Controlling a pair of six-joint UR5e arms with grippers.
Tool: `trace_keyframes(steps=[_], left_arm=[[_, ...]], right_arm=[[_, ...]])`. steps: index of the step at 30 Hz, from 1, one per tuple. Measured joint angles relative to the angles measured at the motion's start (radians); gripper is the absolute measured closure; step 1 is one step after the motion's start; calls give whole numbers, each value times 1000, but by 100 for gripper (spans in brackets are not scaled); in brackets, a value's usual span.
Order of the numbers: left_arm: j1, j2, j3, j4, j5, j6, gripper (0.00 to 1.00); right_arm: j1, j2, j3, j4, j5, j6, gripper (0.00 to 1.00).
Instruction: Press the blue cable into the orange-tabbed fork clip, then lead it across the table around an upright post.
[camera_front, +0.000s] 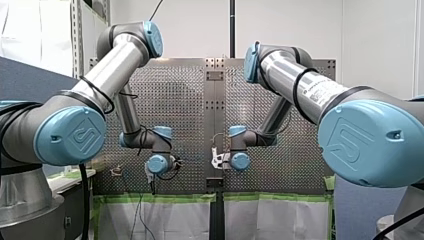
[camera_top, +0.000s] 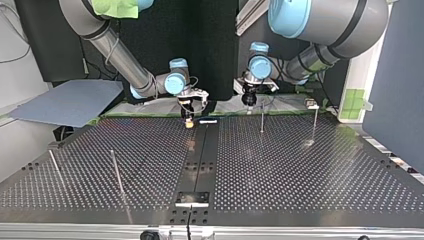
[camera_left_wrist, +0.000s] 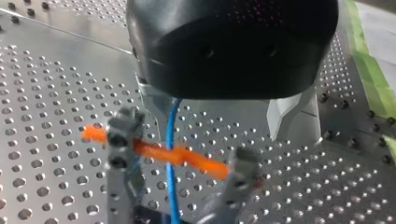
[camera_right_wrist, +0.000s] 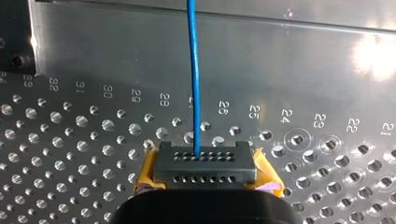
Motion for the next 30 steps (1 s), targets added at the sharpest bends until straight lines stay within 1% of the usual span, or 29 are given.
trace_keyframes(steps=[3,9,14,20,30], left_arm=[[0,-1,17,-5,-9,8,0],[10,-1,24,-8,-31,32,0],[15,-1,25,-10,-51,61,0],[16,-1,25,-10,-65,95,0],[15,-1,25,-8,-64,107,0]], right_arm=[[0,0,0,3,-1,0,100],[-1,0,-4,12,-1,-3,100],[-5,-7,-16,41,2,-10,100],[-9,-46,-19,87,6,-11,100],[-12,-135,-19,126,7,-11,100]])
